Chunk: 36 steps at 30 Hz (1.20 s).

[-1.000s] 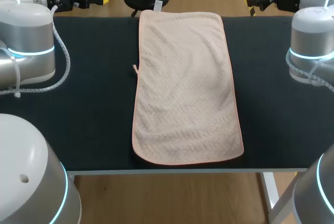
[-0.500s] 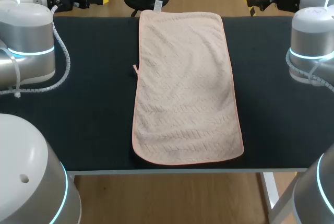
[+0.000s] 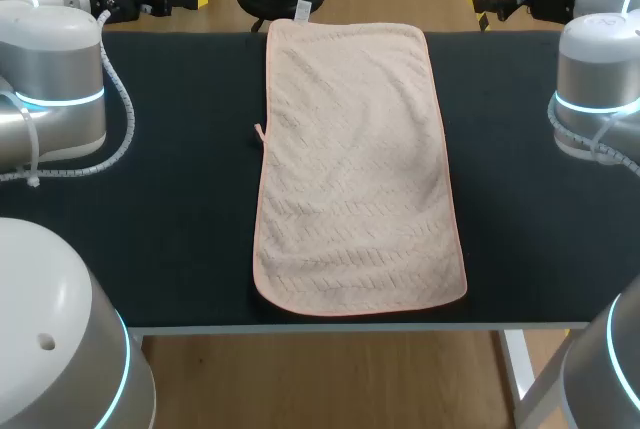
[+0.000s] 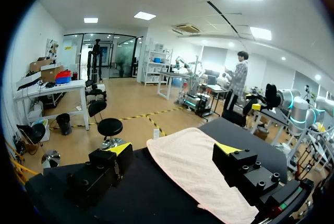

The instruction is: Fold the towel

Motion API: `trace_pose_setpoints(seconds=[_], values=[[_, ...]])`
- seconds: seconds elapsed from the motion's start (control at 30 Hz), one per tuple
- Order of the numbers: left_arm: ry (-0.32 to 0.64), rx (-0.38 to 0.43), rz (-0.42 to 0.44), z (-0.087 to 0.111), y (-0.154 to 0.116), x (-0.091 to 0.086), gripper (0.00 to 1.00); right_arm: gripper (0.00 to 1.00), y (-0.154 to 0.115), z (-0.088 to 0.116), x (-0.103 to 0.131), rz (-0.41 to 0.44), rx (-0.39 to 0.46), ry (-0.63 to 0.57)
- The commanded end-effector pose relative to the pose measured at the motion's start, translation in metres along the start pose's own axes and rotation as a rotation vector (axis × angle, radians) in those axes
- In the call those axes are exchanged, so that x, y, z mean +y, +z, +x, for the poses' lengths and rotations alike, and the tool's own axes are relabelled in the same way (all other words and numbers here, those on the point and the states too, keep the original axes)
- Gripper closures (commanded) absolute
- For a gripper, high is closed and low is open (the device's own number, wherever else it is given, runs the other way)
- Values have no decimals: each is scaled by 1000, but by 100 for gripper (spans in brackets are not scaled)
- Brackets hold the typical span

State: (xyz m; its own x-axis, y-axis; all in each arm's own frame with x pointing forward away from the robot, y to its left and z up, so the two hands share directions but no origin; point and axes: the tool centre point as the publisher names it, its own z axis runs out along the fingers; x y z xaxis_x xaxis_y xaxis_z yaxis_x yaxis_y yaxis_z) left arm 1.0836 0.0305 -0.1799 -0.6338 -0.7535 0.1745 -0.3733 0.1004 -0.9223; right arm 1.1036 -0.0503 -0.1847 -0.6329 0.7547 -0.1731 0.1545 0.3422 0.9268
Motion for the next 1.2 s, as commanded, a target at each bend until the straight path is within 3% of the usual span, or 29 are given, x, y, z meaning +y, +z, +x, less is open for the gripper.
trace_pose_setpoints(seconds=[0.03,0.23,0.33,0.43,0.5,0.73,0.87,1.0,1.2], values=[[1,-2,5,0,1,1,0,0,0,0,0,0,1,-1],[20,10,0,-4,7,-3,0,0,0,0,0,0,1,-1],[67,7,-58,-7,16,-9,0,0,12,-7,-3,199,-22,-127],[190,32,-179,0,28,-13,0,0,23,-9,-6,382,1,-233],[311,66,-315,8,40,-14,0,0,27,-6,-7,490,43,-335],[737,129,-667,49,68,-9,0,0,24,13,-8,769,214,-639],[819,164,-784,70,75,-3,0,0,10,20,-14,846,312,-729],[839,166,-878,82,80,3,0,0,-8,27,-16,836,436,-714],[858,177,-883,86,79,3,0,0,-8,27,-16,836,436,-714]])
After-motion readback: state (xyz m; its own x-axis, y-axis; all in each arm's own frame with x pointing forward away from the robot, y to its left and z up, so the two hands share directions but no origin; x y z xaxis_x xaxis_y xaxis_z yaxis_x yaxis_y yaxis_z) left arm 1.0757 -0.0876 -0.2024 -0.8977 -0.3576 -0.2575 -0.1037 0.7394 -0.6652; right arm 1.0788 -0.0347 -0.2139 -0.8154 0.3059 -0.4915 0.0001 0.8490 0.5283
